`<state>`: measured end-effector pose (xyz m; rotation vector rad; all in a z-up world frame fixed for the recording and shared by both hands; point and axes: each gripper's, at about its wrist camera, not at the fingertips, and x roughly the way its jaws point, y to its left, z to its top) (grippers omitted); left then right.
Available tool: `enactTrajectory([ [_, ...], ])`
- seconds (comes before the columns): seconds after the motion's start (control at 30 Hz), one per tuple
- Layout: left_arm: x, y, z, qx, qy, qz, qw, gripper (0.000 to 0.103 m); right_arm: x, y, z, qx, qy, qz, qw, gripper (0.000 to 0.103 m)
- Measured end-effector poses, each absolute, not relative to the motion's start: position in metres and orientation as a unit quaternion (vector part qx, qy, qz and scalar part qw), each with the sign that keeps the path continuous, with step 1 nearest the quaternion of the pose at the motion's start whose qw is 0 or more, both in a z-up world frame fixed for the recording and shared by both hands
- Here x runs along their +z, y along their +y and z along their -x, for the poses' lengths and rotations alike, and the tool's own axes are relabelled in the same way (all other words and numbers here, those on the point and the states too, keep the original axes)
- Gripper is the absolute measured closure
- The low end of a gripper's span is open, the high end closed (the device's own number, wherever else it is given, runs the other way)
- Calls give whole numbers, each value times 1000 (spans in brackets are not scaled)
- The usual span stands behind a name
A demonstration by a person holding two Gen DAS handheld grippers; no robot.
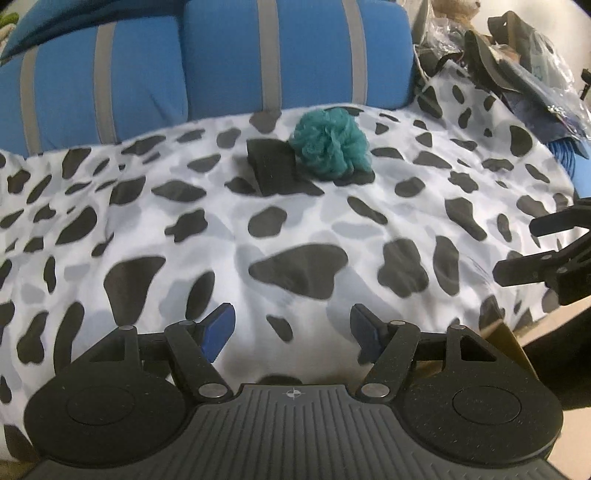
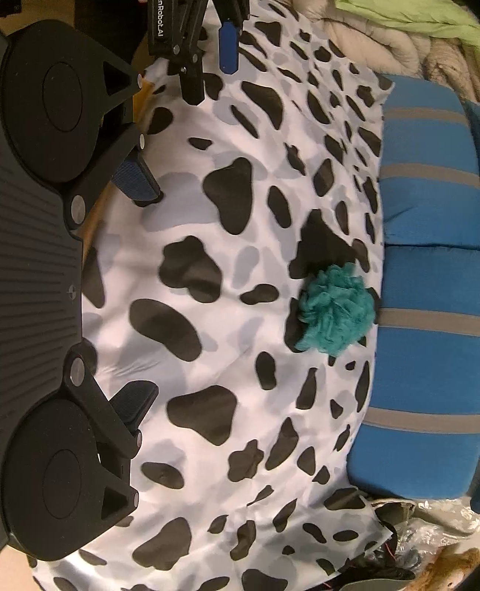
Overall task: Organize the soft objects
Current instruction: 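Move both open grippers back over the sponge and loofah on the bed, then lower left gripper onto the black foam sponge and close on it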
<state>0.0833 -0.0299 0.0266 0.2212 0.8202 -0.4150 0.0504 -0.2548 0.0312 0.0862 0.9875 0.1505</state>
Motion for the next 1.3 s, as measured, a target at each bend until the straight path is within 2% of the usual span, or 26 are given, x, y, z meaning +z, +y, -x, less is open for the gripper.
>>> enactTrajectory([
  [0.23,24,-33,-100,-200,384,-100,896,35,32,-261,-69,68,457,-37,886,0],
  [0.33,23,-35,-107,-203,380,-95,897,26,31,-267,-78,61,452,-46,889,0],
  [0.47,22,-39,-116,-201,370,-98,902,24,27,-275,-93,55,457,-61,886,0],
  [1.3,0,-62,-196,-187,357,-123,907,23,14,-281,-146,66,459,-52,884,0],
])
